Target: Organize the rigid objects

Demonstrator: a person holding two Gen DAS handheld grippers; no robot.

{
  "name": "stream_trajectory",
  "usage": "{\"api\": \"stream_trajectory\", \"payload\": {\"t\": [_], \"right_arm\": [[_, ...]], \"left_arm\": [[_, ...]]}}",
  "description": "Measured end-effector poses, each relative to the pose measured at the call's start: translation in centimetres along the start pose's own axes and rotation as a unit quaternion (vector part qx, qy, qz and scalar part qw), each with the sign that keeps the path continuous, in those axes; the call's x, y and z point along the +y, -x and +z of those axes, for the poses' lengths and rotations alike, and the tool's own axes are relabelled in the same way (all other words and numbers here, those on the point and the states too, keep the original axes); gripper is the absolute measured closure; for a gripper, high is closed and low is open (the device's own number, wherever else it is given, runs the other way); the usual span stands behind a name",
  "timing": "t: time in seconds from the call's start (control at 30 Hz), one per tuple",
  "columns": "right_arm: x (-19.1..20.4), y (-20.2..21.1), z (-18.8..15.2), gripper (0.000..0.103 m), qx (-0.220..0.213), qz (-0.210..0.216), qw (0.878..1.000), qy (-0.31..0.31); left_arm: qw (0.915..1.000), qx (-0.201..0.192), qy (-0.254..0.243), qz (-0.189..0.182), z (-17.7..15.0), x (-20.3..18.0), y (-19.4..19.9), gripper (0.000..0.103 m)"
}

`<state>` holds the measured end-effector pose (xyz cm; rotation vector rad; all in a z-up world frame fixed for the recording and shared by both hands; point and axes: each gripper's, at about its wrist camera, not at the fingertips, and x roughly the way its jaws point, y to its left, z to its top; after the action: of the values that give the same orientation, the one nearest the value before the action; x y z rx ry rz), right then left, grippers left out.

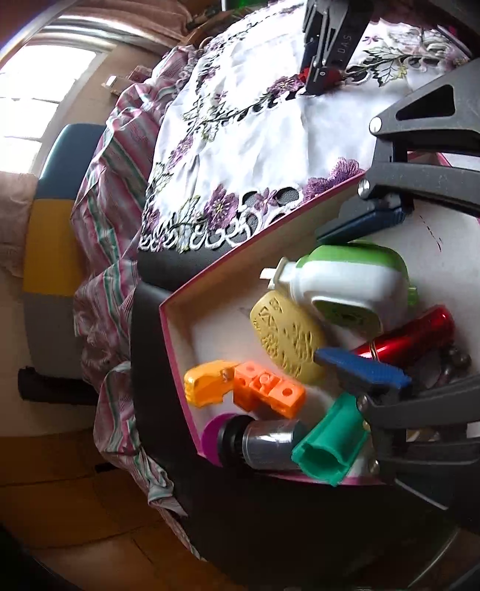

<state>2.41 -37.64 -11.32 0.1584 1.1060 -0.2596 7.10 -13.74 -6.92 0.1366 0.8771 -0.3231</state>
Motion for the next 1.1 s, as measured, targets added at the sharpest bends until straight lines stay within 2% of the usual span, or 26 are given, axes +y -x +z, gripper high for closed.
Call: {"api": "stream_trajectory", "payload": {"t": [0.07,0.23,0.47,0.8,0.97,1.1], "right_arm": [[0.0,0.0,0.0,0.072,-0.001,0.000,1.000,-0.001],[-0.1,0.9,0.3,0.072,-0.024,-0.001,1.000,-0.006],[3.0,4.1,0.9,0.072,-0.088,0.061,0.994,0.023],[13.5,6.7,2.8,0.072,-0.114,0.165,0.975,0.091],[18.4,6.2,3.6,0.072,-0.108,0.183,0.969,0.127],[20.8,5.0,3.8,0.072,-0.090,0.193,0.967,0.139]], "left_arm": [[0.9999,-0.014,-0.001,0.005,0.1,0.2,0.9,0.041],[0.9985,-0.054,0.007,0.012,0.2,1.2,3.9,0.030],[0.9945,-0.094,0.031,0.035,-0.2,3.7,8.0,0.022],[0.9908,-0.097,0.066,0.067,-1.5,7.8,10.1,0.013],[0.9898,-0.088,0.082,0.077,-2.1,9.4,10.2,0.009],[0.9889,-0.080,0.093,0.083,-2.6,10.3,10.3,0.000]]}}
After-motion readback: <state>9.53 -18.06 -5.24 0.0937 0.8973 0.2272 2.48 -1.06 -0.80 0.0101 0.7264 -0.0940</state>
